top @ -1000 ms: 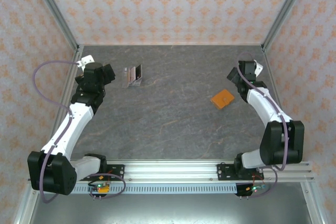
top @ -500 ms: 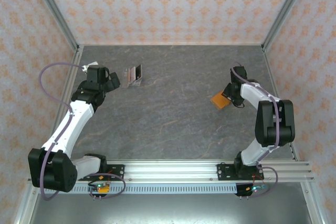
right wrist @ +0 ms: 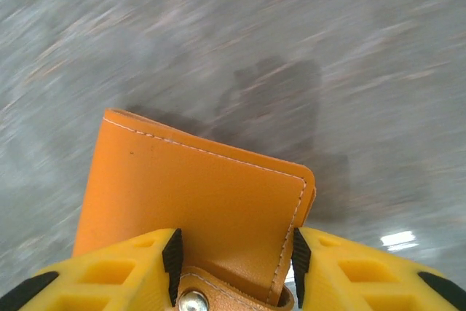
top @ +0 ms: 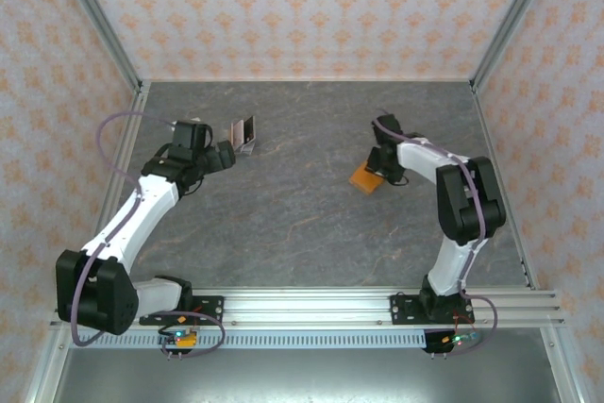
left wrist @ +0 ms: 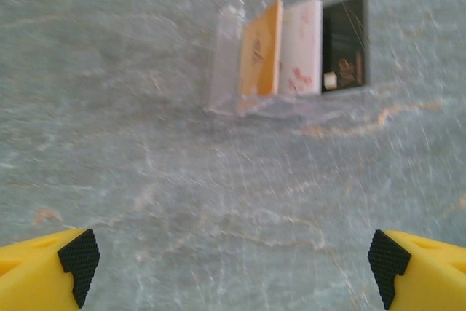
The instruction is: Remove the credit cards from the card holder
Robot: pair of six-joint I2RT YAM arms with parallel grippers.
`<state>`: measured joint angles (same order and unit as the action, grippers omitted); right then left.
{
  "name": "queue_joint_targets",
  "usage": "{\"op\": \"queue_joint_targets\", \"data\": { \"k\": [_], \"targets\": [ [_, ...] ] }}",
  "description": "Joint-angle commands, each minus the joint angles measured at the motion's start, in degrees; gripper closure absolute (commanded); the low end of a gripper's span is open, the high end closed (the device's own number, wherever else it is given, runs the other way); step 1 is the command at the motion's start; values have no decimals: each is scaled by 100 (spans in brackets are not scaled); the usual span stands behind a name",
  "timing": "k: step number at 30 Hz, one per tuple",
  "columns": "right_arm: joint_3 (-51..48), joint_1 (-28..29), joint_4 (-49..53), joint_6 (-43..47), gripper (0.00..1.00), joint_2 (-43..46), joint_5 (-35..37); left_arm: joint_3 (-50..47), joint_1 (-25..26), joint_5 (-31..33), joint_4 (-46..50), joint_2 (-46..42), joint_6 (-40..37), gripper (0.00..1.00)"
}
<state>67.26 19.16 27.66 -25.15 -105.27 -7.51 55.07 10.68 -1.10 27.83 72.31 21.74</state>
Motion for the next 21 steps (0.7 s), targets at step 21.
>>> {"op": "queue_joint_targets", "data": {
  "k": [21],
  "targets": [
    [-282,1628,201,-513,51,527,-1245,-151,1695,-1783,-889,1242,1878,5]
  ]
}}
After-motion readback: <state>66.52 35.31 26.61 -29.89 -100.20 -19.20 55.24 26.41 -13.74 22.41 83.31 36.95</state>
